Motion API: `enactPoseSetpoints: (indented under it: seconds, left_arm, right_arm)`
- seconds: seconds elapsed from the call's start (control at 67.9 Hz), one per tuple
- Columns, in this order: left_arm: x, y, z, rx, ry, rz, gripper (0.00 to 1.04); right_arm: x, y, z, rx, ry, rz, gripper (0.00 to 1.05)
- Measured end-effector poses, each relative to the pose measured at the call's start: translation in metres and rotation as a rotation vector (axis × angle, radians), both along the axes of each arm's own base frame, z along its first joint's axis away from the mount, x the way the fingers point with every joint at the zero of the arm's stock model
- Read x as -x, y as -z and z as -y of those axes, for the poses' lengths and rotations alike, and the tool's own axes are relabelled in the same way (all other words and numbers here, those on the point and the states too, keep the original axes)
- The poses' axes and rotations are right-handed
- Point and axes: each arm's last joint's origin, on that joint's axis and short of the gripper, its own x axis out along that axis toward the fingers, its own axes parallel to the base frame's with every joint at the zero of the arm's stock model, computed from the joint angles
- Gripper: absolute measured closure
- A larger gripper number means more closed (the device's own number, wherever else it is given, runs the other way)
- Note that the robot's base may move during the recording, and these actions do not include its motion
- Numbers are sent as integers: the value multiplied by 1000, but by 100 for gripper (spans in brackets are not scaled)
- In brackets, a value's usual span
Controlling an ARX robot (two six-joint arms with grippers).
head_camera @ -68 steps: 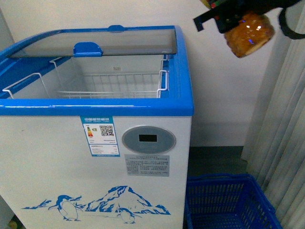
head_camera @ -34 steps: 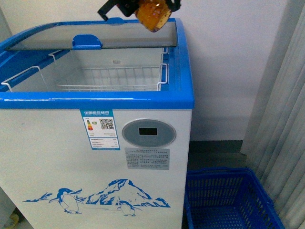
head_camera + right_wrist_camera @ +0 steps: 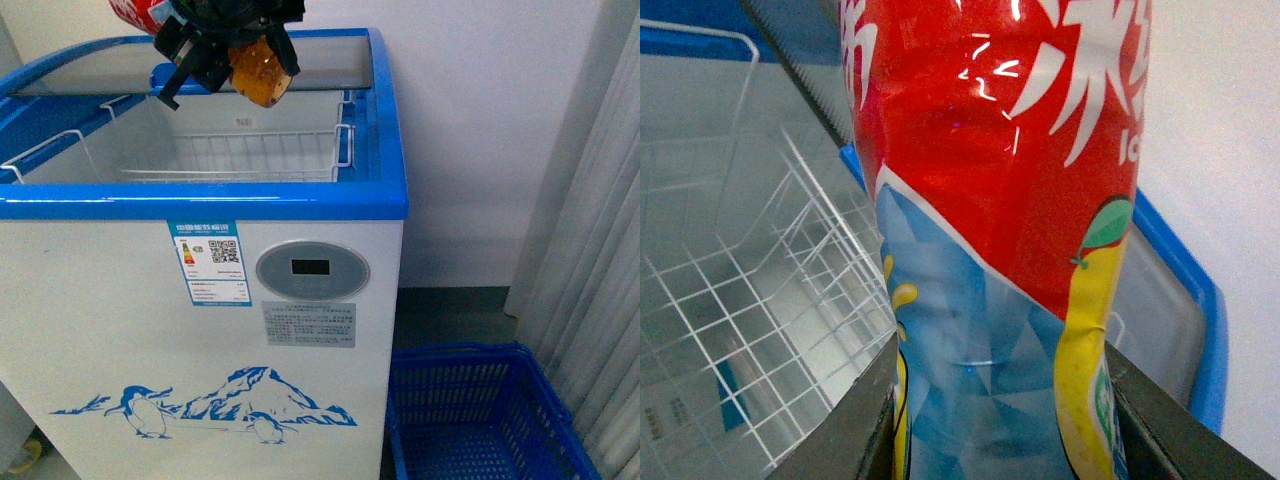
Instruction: Put drink in fridge
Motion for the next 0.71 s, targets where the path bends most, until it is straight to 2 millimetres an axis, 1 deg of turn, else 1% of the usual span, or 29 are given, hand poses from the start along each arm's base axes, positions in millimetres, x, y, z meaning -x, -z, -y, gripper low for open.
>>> enactPoseSetpoints:
  seconds: [0.147,0.265,0.486,0.707]
  left_arm:
    - [0,0,0,0,0,0,8]
    - [0,0,0,0,0,0,8]
    - [0,0,0,0,0,0,8]
    - [0,0,0,0,0,0,8]
  right_arm:
    - [-3,12,-10,64,-53,46,64]
    - [-5,15,-14,98,-63,70,64]
    - [-8,21,-14,140,-60,87,64]
    - [-8,43,-10,176,-32,55,64]
